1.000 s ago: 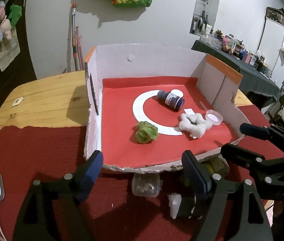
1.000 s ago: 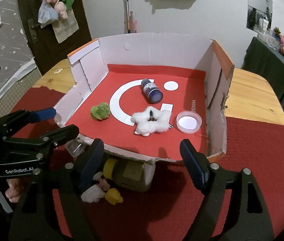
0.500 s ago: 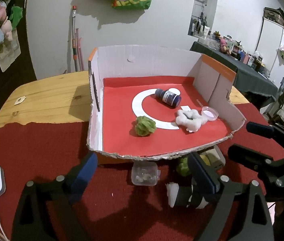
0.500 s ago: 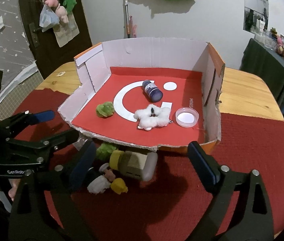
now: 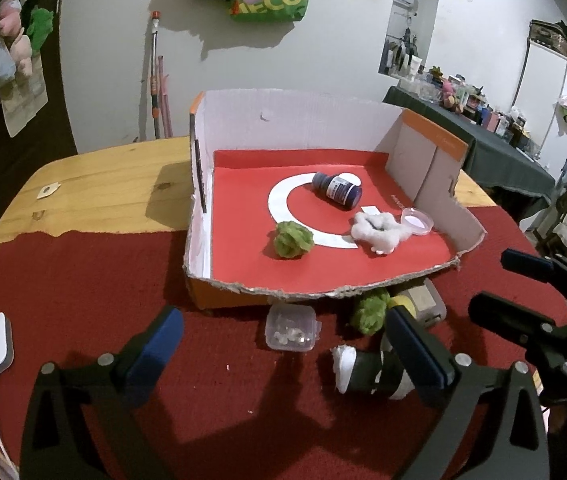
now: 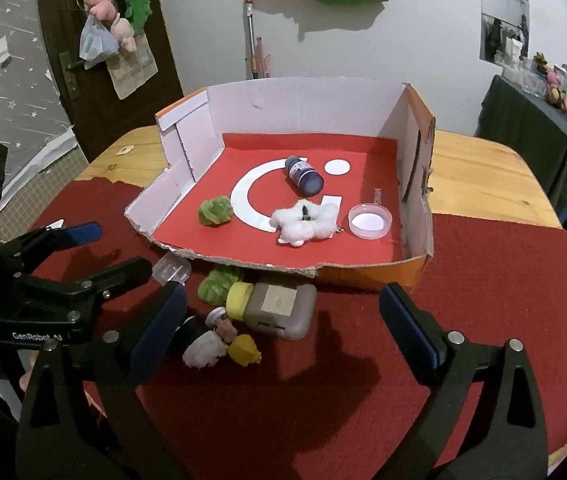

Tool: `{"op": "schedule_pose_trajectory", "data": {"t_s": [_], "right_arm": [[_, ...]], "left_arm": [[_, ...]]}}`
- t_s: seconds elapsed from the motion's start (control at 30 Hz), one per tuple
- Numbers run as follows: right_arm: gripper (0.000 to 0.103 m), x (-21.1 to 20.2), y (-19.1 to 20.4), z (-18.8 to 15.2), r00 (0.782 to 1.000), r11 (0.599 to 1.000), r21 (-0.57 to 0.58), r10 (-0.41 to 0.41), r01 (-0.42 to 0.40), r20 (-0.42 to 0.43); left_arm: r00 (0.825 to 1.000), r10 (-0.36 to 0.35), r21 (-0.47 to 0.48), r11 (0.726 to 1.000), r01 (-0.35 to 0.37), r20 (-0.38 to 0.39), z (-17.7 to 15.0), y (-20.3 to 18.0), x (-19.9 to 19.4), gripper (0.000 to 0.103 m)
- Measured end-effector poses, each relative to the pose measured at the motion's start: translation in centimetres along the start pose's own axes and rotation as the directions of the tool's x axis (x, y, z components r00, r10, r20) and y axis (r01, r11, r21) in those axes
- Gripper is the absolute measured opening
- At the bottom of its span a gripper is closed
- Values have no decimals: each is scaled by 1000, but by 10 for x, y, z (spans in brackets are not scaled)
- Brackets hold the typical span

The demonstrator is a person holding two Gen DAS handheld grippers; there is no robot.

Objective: Organize objects
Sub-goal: 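Withdraw both grippers from the box, then move the left gripper to the black-and-white cylinder while the right approaches the grey case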

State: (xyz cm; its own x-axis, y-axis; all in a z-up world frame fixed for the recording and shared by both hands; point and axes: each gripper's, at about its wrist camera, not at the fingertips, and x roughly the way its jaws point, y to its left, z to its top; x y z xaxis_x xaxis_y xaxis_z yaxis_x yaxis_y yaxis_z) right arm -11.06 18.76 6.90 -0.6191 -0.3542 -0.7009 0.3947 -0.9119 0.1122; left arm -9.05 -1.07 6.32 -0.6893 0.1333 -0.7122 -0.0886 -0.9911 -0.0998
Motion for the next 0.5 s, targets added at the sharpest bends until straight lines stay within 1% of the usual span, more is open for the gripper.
{"op": "schedule_pose_trajectory", "data": {"t_s": [0.1,0.5], "right_arm": [[102,-2,1,-2,1000,1000,-1,0,0,5],[102,-5,3,-9,1000,1000,-2,-3,3,8]], "left_arm": [[1000,4,4,1000,-4,-1,-3,-1,-2,103],[1000,4,-5,1000,-4,-6,-14,0,-6,103]]}}
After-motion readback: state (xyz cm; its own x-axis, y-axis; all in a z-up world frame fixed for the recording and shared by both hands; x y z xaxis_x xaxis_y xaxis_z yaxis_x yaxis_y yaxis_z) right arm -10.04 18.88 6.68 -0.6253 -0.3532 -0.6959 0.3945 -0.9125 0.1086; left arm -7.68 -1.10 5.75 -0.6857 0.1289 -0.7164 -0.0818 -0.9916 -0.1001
